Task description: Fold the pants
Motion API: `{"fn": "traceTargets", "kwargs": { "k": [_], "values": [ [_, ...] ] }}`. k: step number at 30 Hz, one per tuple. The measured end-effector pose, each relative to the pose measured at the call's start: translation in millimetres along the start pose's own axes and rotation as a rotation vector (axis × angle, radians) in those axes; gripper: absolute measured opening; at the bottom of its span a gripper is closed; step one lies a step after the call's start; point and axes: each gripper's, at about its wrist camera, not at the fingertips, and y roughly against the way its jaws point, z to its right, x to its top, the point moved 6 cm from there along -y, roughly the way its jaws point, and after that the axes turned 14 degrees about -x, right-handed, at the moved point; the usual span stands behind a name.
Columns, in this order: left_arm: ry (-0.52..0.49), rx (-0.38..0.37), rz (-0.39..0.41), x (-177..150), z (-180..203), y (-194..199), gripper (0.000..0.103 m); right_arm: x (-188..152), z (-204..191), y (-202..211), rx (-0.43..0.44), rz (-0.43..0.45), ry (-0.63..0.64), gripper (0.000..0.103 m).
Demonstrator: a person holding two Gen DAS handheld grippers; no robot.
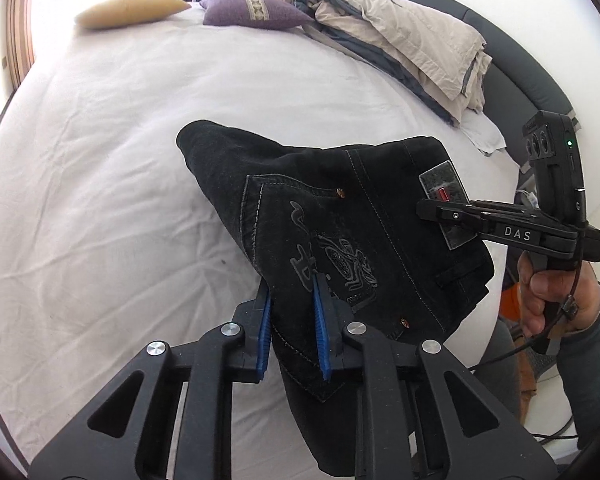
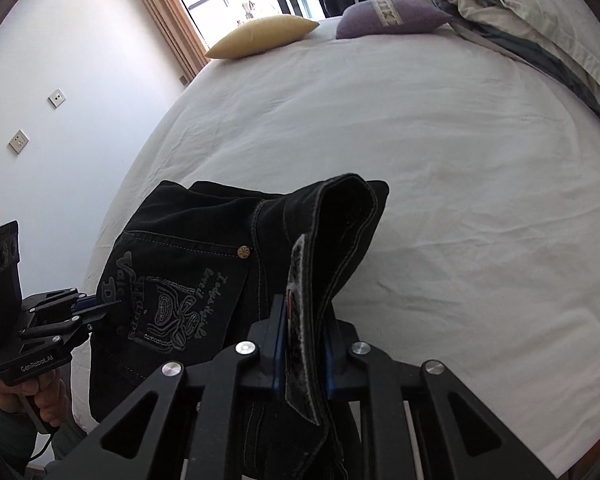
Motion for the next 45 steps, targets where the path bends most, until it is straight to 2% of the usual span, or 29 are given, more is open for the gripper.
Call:
{"fn": "traceTargets", "kwargs": {
  "k": [4,10,13,17,18,19,21,22,23,25,26,33,40,41,43,45],
  "values": [
    [-0.022,0.062,0.026,36,-25,18,0.017,37,-15,-10,0.043,0.024,-0.008,0.016],
    [-0.007,0.136,0.019,75,-82,13,0.017,89,-41,-62,0.112,-0.005,-0.059,0.016],
    [0.017,0.153,0.002,80,-119,4,0.017,97,-51,-92,0.121,-0.038,-0.04,0.016],
    [0.058,0.153,-0.039,68,-164,-14,0.018,90,-45,-123,0.161,-0.096,-0.082,0.018],
    [0.061,0.153,-0.039,66,-168,-18,0.02,87,-40,-129,0.175,-0.105,-0.105,0.023],
    [0.064,0.156,-0.034,64,-172,-20,0.022,84,-35,-134,0.177,-0.115,-0.124,0.034],
    [0.069,0.17,-0.028,61,-174,-23,0.027,77,-25,-146,0.188,-0.135,-0.164,0.049],
    [0.073,0.173,-0.023,61,-176,-24,0.029,75,-22,-146,0.217,-0.125,-0.187,0.05],
    [0.07,0.182,-0.021,61,-177,-25,0.03,72,-19,-145,0.236,-0.117,-0.206,0.051],
    [0.055,0.234,-0.02,65,-175,-25,0.047,67,-20,-141,0.239,-0.107,-0.221,0.055],
    [0.051,0.254,-0.019,66,-175,-24,0.049,65,-20,-139,0.231,-0.103,-0.218,0.055],
    [0.051,0.302,0.002,64,-162,-12,0.05,68,-19,-107,0.166,-0.043,-0.192,0.057],
    [0.044,0.343,0.076,52,-128,26,0.051,53,-27,-36,0.092,0.065,-0.121,0.062],
    [0.042,0.357,0.088,52,-121,30,0.053,51,-30,-25,0.078,0.085,-0.112,0.063],
    [0.029,0.38,0.125,47,-103,48,0.067,45,-37,0,0.065,0.123,-0.097,0.066],
    [0.008,0.417,0.175,42,-85,69,0.074,40,-44,26,0.036,0.168,-0.078,0.07]
  ]
}}
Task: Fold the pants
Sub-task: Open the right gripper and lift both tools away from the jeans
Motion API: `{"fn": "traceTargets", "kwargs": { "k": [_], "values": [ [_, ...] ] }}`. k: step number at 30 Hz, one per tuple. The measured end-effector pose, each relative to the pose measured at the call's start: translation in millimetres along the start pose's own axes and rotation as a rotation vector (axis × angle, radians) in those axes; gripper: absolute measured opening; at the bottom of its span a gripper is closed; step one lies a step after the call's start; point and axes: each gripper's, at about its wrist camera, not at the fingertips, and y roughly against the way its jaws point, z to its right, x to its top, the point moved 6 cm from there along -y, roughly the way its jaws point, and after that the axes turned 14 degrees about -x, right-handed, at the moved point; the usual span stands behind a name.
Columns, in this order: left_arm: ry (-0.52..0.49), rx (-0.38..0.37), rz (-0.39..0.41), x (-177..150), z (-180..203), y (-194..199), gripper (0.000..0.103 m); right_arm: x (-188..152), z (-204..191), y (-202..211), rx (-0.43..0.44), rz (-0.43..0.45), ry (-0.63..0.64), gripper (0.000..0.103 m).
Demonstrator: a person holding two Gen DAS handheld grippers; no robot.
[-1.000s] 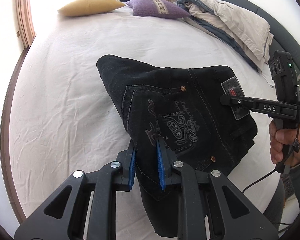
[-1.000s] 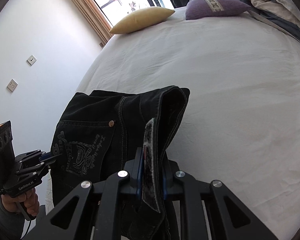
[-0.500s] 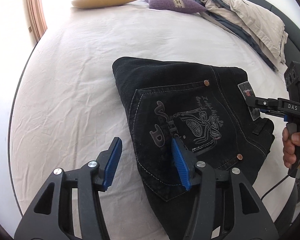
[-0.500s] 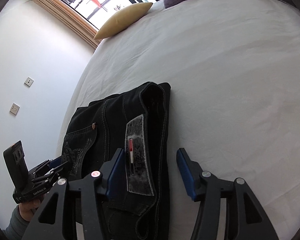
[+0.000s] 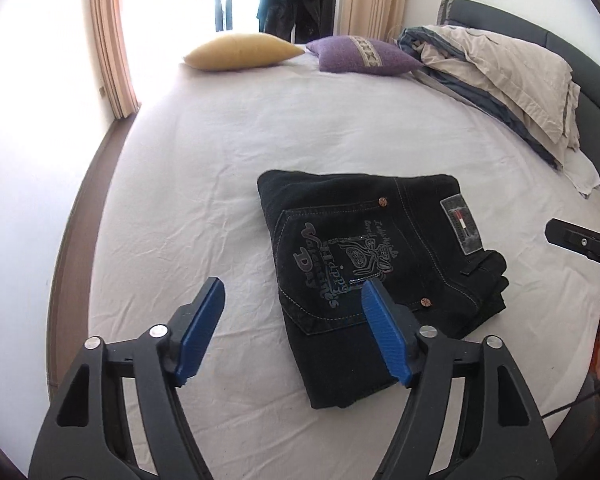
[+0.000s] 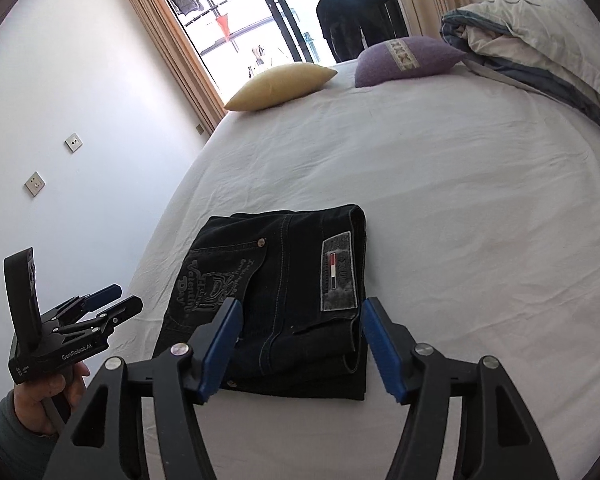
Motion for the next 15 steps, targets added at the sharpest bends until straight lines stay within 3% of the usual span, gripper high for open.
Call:
{"fn": "traceTargets", "kwargs": {
  "k": [5,8,10,15],
  "values": [
    [-0.056,0.093,0.228,-1,27,89,0.09,-6,-18,70,-0.029,0.145,0.028,0.084],
    [-0.131,0.167,0.427,-6,54,160,0.101,-10,-26,110,-0.018,0.249,0.025,0.093],
    [-0.174,0.225,0.556,-13,73,201,0.103,-10,-29,135,-0.027,0.329,0.011,0.103],
    [-0.209,0.245,0.665,-26,106,267,0.103,-9,-31,193,-0.103,0.514,0.012,0.103]
  ]
}}
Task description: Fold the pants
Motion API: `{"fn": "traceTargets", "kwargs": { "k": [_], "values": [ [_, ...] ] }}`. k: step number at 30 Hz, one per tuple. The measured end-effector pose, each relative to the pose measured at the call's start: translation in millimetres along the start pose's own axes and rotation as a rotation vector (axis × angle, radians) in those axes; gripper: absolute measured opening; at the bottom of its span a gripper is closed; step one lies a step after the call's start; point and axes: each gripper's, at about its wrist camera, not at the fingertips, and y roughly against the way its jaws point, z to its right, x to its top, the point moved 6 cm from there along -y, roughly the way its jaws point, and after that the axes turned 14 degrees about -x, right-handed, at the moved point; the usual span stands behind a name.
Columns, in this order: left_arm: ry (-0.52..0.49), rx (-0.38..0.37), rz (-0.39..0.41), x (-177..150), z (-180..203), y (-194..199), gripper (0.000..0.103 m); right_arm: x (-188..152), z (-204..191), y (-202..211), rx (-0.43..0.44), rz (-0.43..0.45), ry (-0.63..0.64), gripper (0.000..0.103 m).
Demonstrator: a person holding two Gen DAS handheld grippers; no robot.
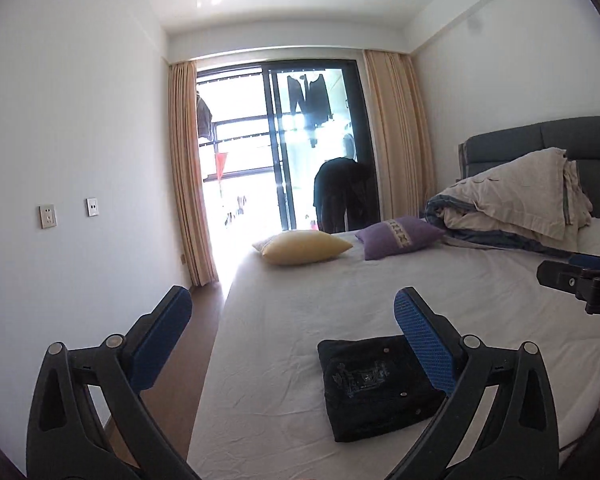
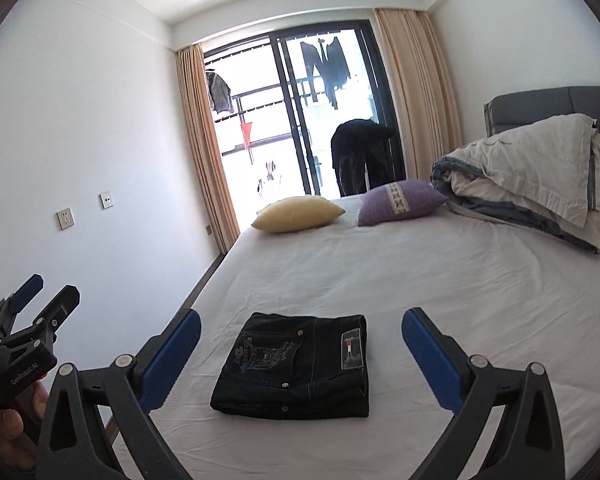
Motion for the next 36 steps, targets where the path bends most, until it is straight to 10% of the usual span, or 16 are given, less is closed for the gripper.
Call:
{"fn": "traceTargets", "kwargs": {
  "k": [7,20,36],
  "values": [
    [0.019,-0.023,-0.141,9,8,31,0.103,21,-4,36,-0.035,0.076,0.043,0.103],
    [0.223,-0.095,-0.541,-85,21,-8,0.103,-32,4,5,-0.196,-0.295,-0.002,0.103],
    [0.308,-0.099,-0.692,-129,5,-42,0.103,-56,-7,-10,-0.236,-0.364,0.09,0.103]
  ]
}}
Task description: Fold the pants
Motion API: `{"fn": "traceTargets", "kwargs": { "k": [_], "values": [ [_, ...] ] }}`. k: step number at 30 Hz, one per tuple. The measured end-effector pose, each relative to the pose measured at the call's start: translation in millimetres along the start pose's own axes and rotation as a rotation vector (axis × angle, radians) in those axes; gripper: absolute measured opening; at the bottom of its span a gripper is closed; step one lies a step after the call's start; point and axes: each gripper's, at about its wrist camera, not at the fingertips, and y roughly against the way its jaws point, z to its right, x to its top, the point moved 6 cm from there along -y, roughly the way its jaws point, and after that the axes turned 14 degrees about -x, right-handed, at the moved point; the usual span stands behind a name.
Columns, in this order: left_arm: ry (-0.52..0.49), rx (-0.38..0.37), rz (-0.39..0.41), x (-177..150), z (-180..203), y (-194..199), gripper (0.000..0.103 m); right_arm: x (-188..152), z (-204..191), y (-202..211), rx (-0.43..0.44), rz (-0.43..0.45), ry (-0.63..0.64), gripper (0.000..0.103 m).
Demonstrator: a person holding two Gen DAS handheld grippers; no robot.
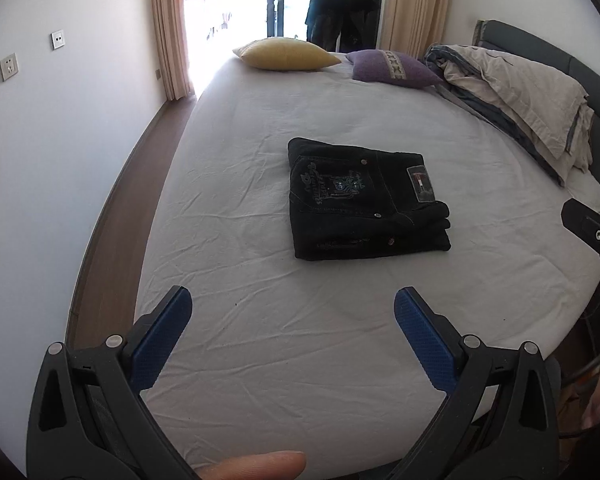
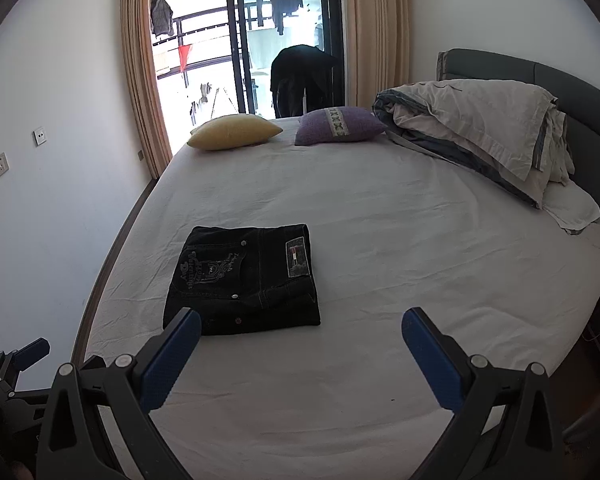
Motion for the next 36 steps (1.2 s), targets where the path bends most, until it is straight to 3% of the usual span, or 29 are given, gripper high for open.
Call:
{"fn": "traceTargets", "kwargs": {
  "k": [36],
  "values": [
    [0.011,0.018,-0.032,-7,-3,-20,0.103,-15,-15,-14,0.012,-0.043,0.034,0.103]
  ]
}}
